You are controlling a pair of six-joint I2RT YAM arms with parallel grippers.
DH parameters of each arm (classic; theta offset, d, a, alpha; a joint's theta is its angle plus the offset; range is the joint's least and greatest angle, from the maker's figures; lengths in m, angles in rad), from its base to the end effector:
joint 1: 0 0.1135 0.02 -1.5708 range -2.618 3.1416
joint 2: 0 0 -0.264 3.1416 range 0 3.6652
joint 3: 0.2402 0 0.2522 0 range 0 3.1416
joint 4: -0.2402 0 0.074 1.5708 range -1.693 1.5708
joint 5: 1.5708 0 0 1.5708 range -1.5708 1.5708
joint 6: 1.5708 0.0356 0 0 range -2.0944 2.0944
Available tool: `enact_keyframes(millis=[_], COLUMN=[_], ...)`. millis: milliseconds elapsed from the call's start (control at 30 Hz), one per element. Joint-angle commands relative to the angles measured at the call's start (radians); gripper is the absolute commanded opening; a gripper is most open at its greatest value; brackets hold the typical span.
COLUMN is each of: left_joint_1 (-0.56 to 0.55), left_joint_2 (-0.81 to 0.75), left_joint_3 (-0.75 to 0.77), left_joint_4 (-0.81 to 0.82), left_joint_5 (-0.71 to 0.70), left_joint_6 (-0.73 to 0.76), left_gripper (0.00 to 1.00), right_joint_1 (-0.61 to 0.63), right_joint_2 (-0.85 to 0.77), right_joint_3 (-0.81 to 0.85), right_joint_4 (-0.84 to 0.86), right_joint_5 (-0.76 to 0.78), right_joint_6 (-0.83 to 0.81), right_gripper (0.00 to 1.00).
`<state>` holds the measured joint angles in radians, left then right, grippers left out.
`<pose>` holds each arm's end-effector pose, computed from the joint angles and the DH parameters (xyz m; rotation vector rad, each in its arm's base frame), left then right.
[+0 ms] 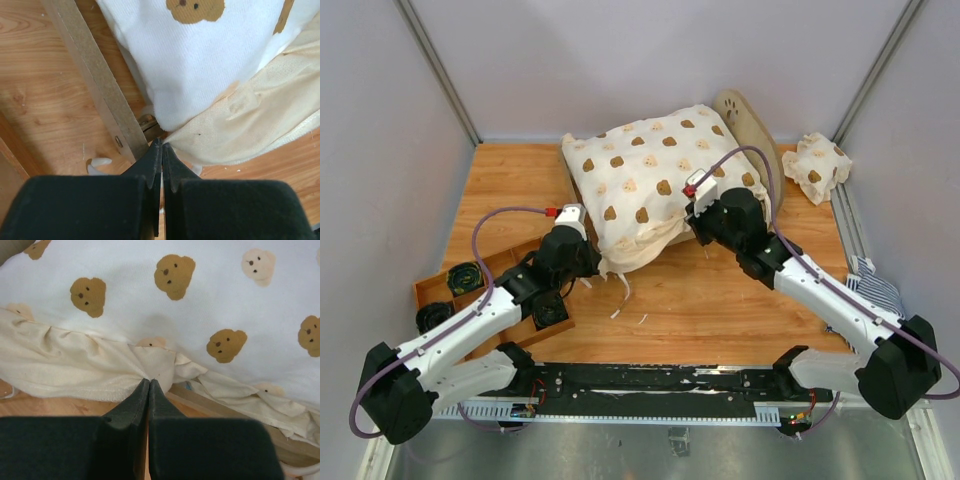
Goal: Set up the pet bed
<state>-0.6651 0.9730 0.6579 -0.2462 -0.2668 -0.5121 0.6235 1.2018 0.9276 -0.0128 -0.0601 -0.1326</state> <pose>0.1747 -0.1251 0.2552 0.0053 2.1381 -0.4161 0.2276 0.1663 0.3202 -0.7314 1.7275 0.3953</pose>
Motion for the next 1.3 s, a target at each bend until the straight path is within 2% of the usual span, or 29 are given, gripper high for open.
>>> enact_keyframes(millis=[0,100,133,233,300,467,600,733,900,933,1033,1167,1267], left_joint_1=[-0.001,-0.001,-0.001,-0.001,-0.001,-0.001,0.005,0.048,0.087,0.096,0.108,0.125,0.15], left_joint_2=[0.001,-0.006,-0.016,-0.061,-0.09,-0.114,-0.069,0.037,0.144,0.158,0.166,0.095,0.008], left_joint_3=[0.033,0.037,0.038,0.046,0.058,0.1,0.138,0.157,0.125,0.119,0.101,0.079,0.054], left_joint_4=[-0.067,-0.08,-0.079,-0.065,-0.059,-0.078,-0.072,-0.065,-0.001,0.012,0.05,0.097,0.133], left_joint_5=[-0.064,-0.022,-0.004,0.026,0.02,-0.103,-0.203,-0.191,-0.169,-0.164,-0.157,-0.062,0.045], left_joint_6=[0.012,-0.006,-0.017,-0.035,-0.032,-0.004,0.017,0.002,0.031,0.049,0.151,0.303,0.415], left_gripper=[0.0,0.03,0.11,0.41,0.51,0.61,0.63,0.61,0.58,0.53,0.28,0.02,0.0], right_joint_1=[-0.019,-0.019,-0.02,-0.02,-0.02,-0.027,-0.048,-0.117,-0.169,-0.169,-0.169,-0.169,-0.169], right_joint_2=[-0.032,-0.031,-0.028,-0.031,-0.048,-0.102,-0.116,-0.107,-0.117,-0.13,-0.184,-0.275,-0.344], right_joint_3=[-0.05,-0.097,-0.096,-0.063,-0.034,0.018,0.05,0.14,0.254,0.255,0.225,0.128,0.015], right_joint_4=[0.014,0.047,0.039,-0.035,-0.085,-0.174,-0.211,-0.276,-0.408,-0.419,-0.445,-0.497,-0.523], right_joint_5=[-0.06,-0.192,-0.214,-0.146,-0.068,0.095,0.258,0.369,0.367,0.347,0.312,0.236,0.236], right_joint_6=[0.024,0.054,0.069,0.096,0.089,0.067,0.042,0.044,0.072,0.081,0.134,0.243,0.325], right_gripper=[0.0,0.0,0.04,0.33,0.47,0.54,0.61,0.65,0.65,0.65,0.64,0.63,0.61])
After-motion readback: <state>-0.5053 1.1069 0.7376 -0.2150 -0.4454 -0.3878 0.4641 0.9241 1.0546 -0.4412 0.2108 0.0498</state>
